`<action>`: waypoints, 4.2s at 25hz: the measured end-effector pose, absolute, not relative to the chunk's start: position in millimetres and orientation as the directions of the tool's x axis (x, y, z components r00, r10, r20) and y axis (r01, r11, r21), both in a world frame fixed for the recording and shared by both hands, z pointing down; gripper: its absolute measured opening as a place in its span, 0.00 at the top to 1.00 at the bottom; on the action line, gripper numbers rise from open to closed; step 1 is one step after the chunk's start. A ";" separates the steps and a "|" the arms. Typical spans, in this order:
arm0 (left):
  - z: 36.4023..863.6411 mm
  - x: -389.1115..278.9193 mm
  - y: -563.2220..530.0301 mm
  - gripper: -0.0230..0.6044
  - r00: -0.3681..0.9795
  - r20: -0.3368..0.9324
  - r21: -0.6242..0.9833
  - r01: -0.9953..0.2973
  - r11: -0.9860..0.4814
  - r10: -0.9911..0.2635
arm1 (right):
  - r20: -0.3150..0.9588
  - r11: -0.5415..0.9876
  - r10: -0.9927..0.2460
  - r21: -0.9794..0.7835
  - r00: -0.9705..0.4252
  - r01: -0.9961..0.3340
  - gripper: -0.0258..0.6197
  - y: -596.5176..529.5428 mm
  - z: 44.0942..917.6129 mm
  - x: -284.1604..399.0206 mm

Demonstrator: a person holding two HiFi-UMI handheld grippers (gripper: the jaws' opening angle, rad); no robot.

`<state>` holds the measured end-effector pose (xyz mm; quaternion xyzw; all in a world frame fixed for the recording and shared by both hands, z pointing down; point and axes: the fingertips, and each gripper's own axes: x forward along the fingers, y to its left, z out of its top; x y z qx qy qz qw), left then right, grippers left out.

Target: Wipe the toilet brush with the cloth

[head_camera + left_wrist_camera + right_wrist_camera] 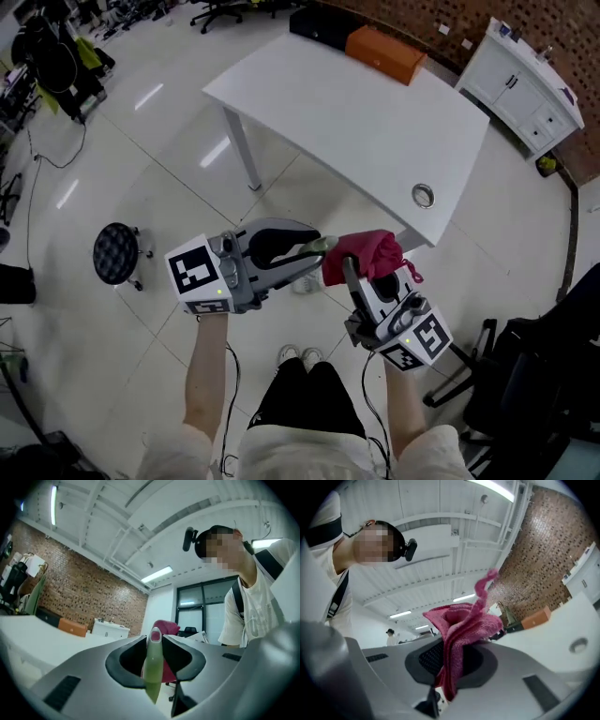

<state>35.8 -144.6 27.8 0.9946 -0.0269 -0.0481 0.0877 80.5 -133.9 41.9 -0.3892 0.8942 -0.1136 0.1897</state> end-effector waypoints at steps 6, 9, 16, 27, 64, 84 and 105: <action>-179.4 24.9 -106.6 0.78 0.993 -0.107 0.018 -0.052 -0.999 -0.053 | -0.523 0.768 -0.635 -0.351 -0.568 -0.536 0.91 -100.9 -188.9 66.8; -219.4 28.5 -91.6 0.78 0.992 -0.115 -0.062 -0.063 -0.996 -0.055 | -0.581 0.790 -0.606 -0.355 -0.544 -0.501 0.91 -86.7 -217.6 66.2; -255.7 32.8 -64.1 0.78 0.990 -0.136 -0.111 -0.063 -0.992 -0.047 | -0.498 0.803 -0.596 -0.356 -0.630 -0.477 0.91 -62.9 -191.8 31.5; -281.1 29.3 -38.0 0.79 0.982 -0.188 -0.091 -0.018 -0.996 -0.001 | -0.195 0.734 -0.661 -0.369 -0.725 -0.570 0.91 -59.0 -81.9 -2.4; -210.3 -13.1 -73.3 0.80 0.915 -0.246 0.065 -0.313 -0.948 -0.319 | -0.044 0.605 -0.796 -0.002 -0.604 -0.796 0.91 -47.3 -134.6 -53.4; -149.0 -17.6 -115.5 0.81 0.935 -0.316 0.055 -0.151 -0.987 -0.161 | 0.244 0.322 -0.903 -0.161 -0.354 -0.933 0.91 -84.5 27.1 123.9; 520.1 19.8 -167.7 0.82 0.949 -0.313 0.098 -0.017 -0.995 -0.047 | 0.290 0.285 -0.904 -0.139 -0.314 -0.948 0.91 -198.9 695.6 163.6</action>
